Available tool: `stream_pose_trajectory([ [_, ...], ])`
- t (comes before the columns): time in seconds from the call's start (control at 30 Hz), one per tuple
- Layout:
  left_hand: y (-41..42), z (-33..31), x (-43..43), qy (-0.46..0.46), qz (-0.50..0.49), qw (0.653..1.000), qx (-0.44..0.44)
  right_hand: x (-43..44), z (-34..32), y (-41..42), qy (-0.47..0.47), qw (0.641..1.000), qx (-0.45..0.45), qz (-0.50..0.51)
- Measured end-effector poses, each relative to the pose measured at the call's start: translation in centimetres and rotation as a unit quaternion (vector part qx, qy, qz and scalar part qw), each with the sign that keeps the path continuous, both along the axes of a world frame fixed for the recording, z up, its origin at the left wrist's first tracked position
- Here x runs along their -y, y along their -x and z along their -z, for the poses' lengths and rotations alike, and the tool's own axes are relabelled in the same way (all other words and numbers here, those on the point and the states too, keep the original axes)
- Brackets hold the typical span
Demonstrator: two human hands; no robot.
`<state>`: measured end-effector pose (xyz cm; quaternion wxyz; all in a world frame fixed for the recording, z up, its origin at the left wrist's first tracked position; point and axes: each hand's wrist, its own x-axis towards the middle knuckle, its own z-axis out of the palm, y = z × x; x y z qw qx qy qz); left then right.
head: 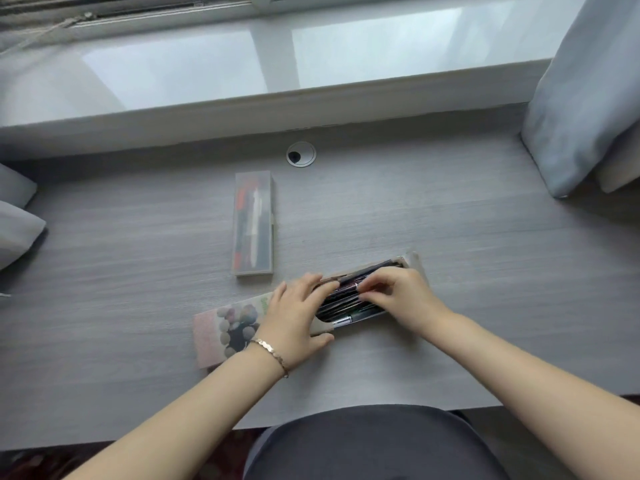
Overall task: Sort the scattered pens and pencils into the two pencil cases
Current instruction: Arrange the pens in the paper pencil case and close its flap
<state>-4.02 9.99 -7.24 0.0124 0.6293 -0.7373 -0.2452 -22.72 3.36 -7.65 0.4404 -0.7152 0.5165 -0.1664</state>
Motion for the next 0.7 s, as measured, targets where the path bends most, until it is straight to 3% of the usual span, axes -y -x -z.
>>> stream_pose_trajectory([
  [0.13, -0.2, 1.1, -0.5, 0.117, 0.099, 0.984, 0.087, -0.4, -0.2, -1.2, 0.039, 0.998, -0.004, -0.045],
  [0.3, -0.7, 2.7, -0.9, 0.247, 0.142, 0.955, 0.082, 1.1, -1.8, 2.1, 0.019, 0.997, -0.071, 0.023],
  [0.43, -0.8, 3.2, -0.8, 0.255, 0.158, 0.949, 0.097, 1.4, -2.0, 3.4, -0.046, 0.975, -0.212, -0.046],
  [0.7, -0.7, 2.6, -0.1, 0.240, 0.110, 0.962, 0.072, 1.0, -1.4, 0.7, -0.107, 0.957, -0.265, -0.037],
])
